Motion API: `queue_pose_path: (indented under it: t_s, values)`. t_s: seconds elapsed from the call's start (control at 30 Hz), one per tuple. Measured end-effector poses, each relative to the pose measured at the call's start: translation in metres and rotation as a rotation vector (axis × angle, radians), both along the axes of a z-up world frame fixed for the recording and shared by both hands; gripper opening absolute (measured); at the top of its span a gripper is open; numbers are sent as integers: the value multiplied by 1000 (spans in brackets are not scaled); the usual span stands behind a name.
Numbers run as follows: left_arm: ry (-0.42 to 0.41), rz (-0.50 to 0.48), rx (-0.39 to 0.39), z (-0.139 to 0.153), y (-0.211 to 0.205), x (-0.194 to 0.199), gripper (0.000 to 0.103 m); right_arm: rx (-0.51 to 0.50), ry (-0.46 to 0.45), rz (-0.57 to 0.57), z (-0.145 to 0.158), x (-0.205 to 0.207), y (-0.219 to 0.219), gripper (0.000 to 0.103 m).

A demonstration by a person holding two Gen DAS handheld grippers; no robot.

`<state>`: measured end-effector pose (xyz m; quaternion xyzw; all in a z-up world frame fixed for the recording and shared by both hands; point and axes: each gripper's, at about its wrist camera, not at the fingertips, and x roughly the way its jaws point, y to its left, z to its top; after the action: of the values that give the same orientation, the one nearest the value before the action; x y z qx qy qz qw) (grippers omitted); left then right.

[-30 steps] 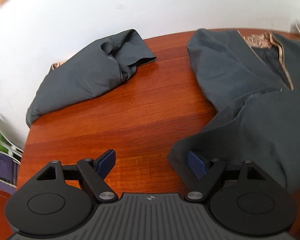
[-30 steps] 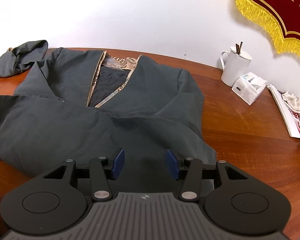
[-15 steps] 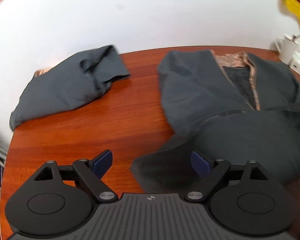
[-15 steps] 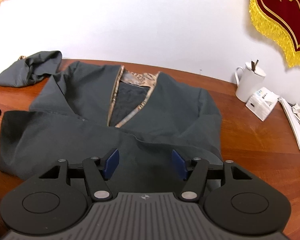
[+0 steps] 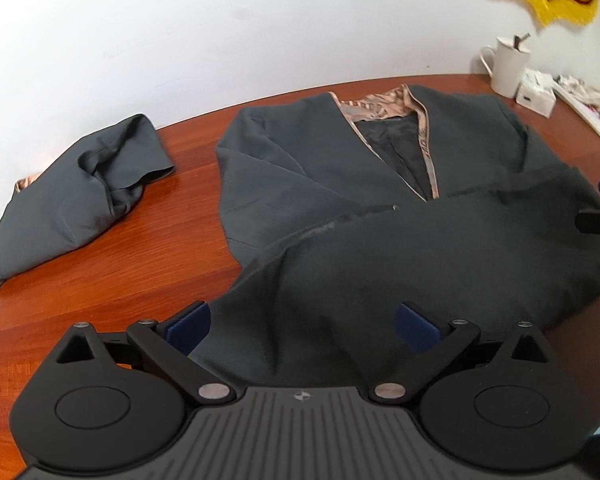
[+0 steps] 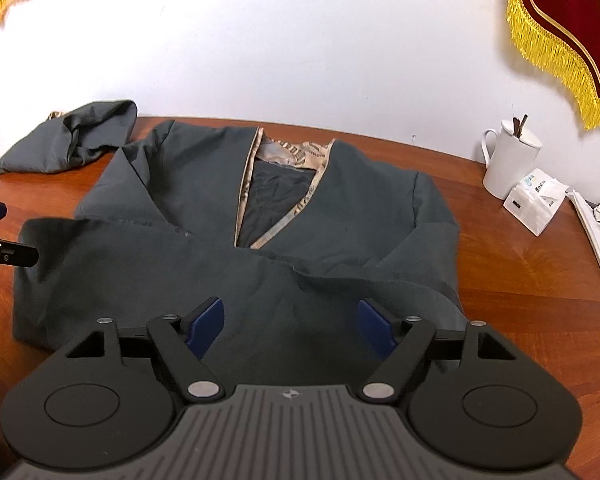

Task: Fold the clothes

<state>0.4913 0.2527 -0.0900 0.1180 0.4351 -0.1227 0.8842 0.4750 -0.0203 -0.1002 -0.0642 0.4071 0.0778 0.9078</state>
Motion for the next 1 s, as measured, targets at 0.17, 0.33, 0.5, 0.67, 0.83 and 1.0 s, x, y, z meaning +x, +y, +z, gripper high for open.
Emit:
queue_pose_path:
  t_s: [0.17,0.33,0.5,0.67,0.83,1.0]
  values:
    - [-2,-17,46,-17,3,-17,100,-61,26,37,-12,-10,-7,82]
    - [-1,-51,82,-29,9,-35,100,-142,40,133,-29,-25,-2,83]
    - [-44,-177,133,-38,7,-53,100,-172,32,222,-39,-34,8,85]
    - [-63,-272,216,-49,-1,-59,100,-150,50,238,-43,-34,13,85]
    - [-40,-237,225,-55,7,-57,83,-157,36,276,-41,-34,22,85]
    - [6,-143,173,-56,25,-56,77,-188,39,257,-44,-34,19,85]
